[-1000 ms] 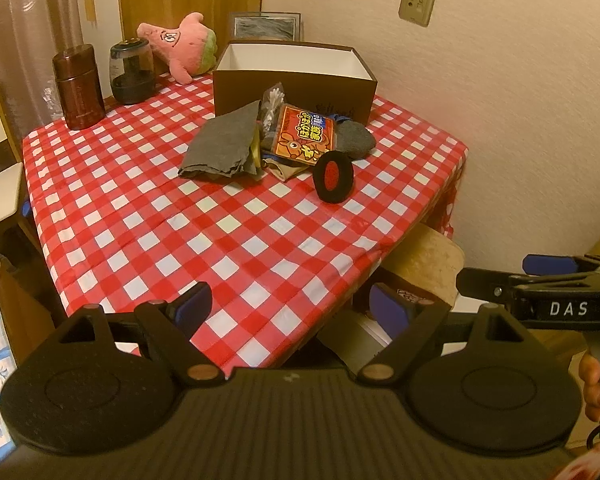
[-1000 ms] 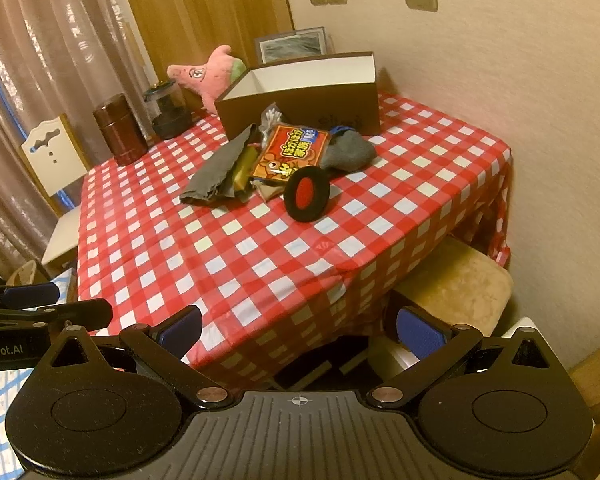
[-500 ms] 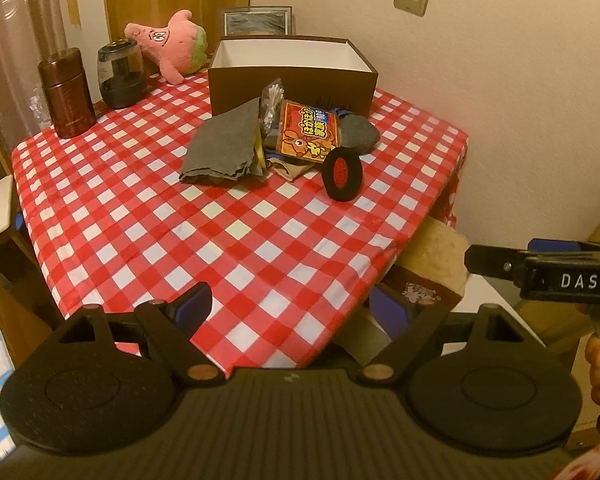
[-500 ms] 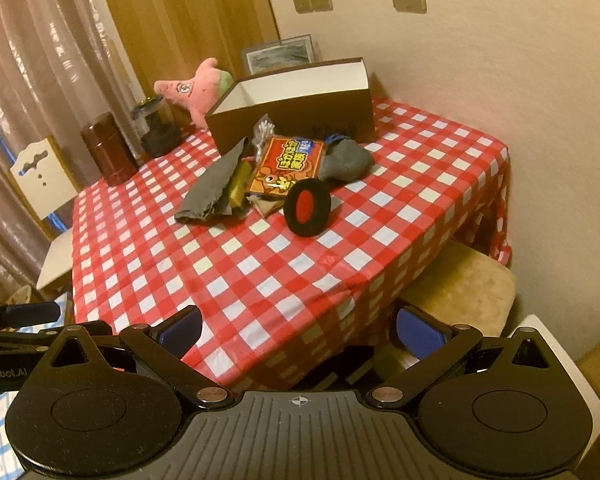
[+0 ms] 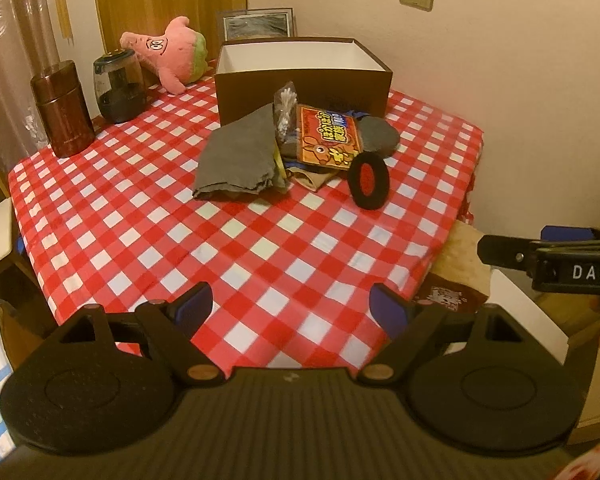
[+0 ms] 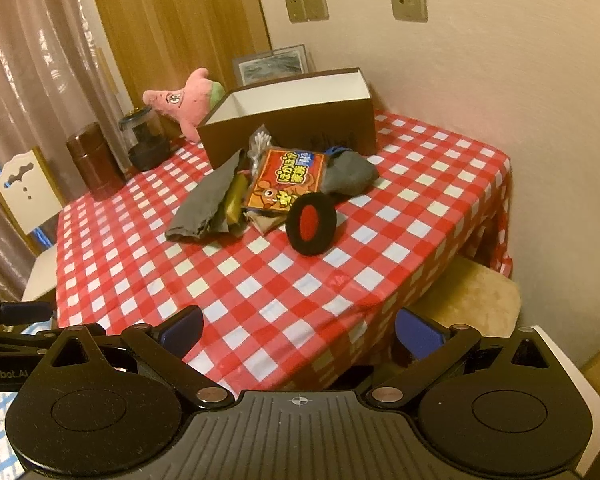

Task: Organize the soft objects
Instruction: 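Close the right gripper on the black round pad while the left tool approaches the grey cloth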

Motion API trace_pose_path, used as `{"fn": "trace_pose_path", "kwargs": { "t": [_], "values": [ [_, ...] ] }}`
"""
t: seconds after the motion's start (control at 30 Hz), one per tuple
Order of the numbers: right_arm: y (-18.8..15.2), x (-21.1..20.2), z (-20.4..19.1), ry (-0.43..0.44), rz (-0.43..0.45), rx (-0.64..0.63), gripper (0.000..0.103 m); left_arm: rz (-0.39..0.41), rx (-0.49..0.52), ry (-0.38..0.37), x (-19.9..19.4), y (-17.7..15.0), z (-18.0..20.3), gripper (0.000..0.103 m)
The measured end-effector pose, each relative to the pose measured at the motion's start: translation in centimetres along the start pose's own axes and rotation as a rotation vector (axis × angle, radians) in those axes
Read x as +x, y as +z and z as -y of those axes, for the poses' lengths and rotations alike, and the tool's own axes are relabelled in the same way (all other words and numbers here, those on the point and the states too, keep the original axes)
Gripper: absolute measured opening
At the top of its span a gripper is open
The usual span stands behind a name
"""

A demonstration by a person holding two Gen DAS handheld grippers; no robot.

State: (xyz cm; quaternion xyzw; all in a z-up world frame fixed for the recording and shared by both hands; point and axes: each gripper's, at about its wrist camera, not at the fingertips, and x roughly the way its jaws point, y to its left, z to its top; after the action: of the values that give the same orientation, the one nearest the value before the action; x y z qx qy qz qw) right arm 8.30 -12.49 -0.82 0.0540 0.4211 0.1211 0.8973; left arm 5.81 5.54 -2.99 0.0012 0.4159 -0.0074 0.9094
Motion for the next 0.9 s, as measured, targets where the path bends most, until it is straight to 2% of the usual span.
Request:
{"fn": "trace_pose_path", "kwargs": {
  "t": [0.27,0.47,0.7,0.9],
  "values": [
    [1.7,3.3,0.1,0.011,0.004,-0.038,0.102,0.009,-0.009,0.020,2.4,1.6,-0.8,0.081],
    [3.9,7.5,1.1,0.041,-0.016,-0.070,0.102,-0.009,-0.033,0.048,6.1,3.4,-0.8,0.081],
    [7.5,14.2,2.6,0.087,-0.085,-0.115,0.101,-0.055,-0.069,0.090,11.3,6.5,-0.2,0.081],
    [8.9,20.3,3.2,0.093,-0.173,-0.181,0.096,-0.107,-0.117,0.139,15.0,8.4,0.1,0.081]
  ]
}}
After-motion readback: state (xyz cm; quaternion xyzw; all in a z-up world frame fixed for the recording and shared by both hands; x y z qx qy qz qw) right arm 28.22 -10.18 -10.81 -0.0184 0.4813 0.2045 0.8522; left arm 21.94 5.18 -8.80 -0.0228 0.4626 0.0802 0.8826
